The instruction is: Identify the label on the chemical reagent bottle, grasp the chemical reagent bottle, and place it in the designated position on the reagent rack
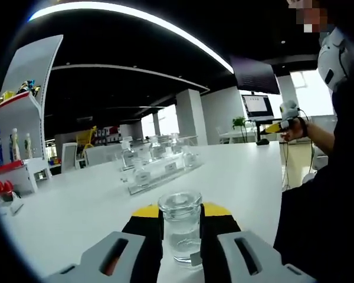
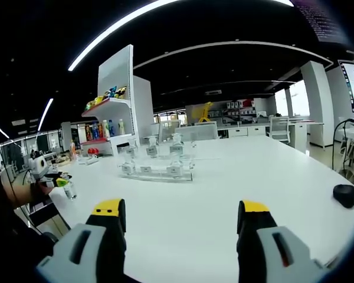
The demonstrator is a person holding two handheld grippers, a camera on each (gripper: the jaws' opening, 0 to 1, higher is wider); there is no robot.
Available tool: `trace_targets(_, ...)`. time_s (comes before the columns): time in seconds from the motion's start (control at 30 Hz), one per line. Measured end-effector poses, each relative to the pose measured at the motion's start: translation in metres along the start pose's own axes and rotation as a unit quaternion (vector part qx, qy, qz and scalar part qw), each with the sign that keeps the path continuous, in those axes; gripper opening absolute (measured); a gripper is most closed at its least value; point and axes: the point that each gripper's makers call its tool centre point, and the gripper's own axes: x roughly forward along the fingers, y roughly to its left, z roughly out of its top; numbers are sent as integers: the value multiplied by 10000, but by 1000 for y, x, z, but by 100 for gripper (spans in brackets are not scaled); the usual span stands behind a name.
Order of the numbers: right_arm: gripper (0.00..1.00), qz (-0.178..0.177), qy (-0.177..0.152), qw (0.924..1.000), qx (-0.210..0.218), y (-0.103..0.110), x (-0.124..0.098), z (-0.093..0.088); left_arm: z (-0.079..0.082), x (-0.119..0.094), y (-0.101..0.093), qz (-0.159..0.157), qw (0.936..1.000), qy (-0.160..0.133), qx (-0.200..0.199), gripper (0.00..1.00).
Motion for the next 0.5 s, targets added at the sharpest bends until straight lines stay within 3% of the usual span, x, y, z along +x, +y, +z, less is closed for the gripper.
trace_targets(0.2, 74, 3, -27, 10000, 6, 0, 0, 2, 12, 5, -3, -66, 9998, -127, -152, 23)
trace_targets(0.5, 74, 6, -24, 10000, 5, -1, 0, 1, 22, 11, -5, -172, 9997, -15, -183, 23)
